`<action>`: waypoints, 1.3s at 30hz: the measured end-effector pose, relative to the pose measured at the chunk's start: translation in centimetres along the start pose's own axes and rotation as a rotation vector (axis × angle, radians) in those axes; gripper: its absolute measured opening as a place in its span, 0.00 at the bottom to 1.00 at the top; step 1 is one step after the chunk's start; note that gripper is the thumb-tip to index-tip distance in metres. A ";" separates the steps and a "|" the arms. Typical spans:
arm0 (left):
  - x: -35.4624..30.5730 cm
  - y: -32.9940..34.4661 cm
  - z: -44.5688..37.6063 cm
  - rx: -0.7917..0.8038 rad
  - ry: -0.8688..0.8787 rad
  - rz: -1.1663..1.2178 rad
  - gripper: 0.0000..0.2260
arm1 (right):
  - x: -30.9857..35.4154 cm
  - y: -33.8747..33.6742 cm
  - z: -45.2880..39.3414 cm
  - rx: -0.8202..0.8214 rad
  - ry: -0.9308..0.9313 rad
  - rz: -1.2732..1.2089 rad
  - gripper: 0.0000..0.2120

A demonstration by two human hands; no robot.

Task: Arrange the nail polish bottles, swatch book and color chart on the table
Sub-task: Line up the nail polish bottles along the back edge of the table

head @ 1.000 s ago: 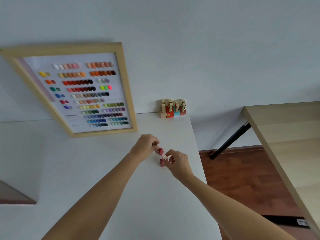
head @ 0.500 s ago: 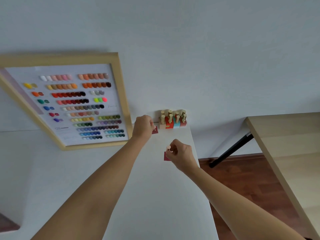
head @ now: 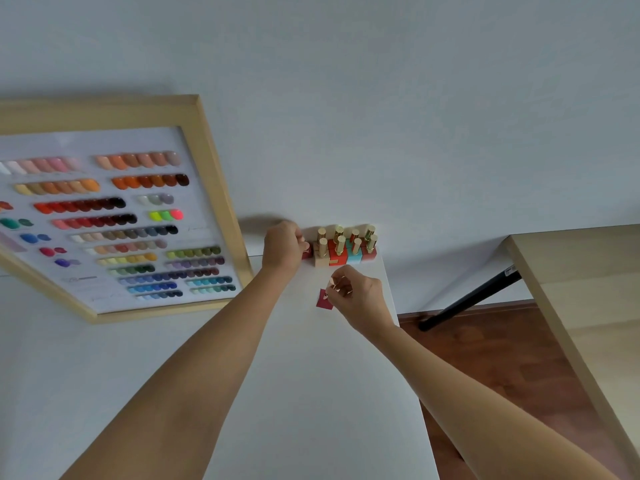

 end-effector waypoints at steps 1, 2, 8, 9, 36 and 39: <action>0.0 0.1 0.0 0.000 0.000 0.007 0.04 | 0.0 0.1 -0.1 -0.003 -0.003 -0.005 0.06; 0.1 0.2 -0.1 -0.003 -0.001 0.019 0.04 | 0.0 0.1 -0.3 -0.004 -0.006 -0.009 0.06; -0.4 0.1 0.9 -0.028 0.003 0.079 0.09 | 0.3 0.5 -0.7 -0.020 -0.026 0.000 0.07; -0.6 -0.3 1.4 -0.052 0.001 0.098 0.10 | 0.4 0.5 -0.8 -0.023 -0.031 -0.001 0.07; 10.4 3.6 26.6 0.102 -0.025 -0.421 0.23 | 5.0 3.4 -6.8 -0.008 -0.015 0.286 0.06; 10.3 3.6 26.7 0.086 -0.015 -0.435 0.23 | 4.9 3.7 -6.8 -0.002 -0.011 0.352 0.07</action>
Point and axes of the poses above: each hand's wrist, its own z-axis away from the middle knuckle, its own y-axis out of the palm, x = y × z, the point moved 4 cm from there along -z, towards the middle knuckle, and after that the axes turned 5 degrees about y, right-handed, at the moved point
